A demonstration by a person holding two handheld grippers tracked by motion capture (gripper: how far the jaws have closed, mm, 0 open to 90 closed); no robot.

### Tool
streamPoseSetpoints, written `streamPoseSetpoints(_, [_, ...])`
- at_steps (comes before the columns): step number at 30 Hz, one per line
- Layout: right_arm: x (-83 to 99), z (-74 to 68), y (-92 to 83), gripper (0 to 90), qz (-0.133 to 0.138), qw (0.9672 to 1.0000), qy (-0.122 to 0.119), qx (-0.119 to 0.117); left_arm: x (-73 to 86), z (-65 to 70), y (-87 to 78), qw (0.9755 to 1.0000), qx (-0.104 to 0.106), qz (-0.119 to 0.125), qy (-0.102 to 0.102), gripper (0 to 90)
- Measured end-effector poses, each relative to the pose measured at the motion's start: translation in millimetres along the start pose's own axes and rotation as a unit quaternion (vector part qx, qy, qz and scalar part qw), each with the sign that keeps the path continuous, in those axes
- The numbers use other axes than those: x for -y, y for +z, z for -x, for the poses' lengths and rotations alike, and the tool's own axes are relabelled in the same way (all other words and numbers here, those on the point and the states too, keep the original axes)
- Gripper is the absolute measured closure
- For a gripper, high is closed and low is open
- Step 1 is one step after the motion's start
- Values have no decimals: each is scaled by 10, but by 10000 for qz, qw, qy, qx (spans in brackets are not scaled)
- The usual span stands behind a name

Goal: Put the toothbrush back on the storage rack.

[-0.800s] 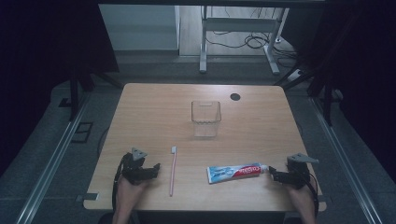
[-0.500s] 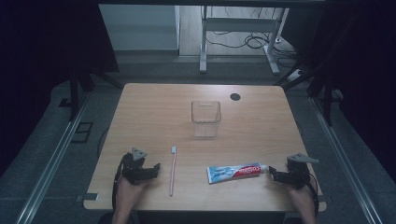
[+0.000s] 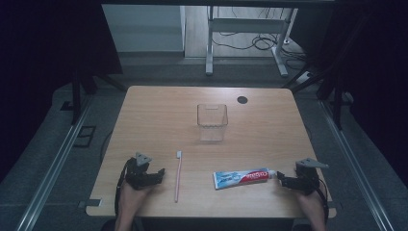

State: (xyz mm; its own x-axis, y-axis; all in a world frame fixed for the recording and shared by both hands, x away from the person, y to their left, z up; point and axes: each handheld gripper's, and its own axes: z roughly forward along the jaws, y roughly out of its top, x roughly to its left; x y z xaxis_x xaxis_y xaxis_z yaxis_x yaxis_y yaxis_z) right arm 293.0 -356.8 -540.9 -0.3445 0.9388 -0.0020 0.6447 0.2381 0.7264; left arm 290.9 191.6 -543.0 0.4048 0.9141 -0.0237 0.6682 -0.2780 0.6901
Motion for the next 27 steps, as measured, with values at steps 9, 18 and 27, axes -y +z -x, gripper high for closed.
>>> streamPoseSetpoints(9, [0, 0, 0, 129, 0, 10000, 1, -2, -39, 52, -74, 9997, 100, 80, 185, 405])
streamPoseSetpoints(18, [0, 0, 0, 129, 1, 10000, 0, -3, -87, 129, -155, 9988, 352, 177, 275, 594])
streamPoseSetpoints(27, [0, -2, 0, 129, -3, 10000, -19, -24, -141, 221, -216, 9967, 702, 138, 396, 844])
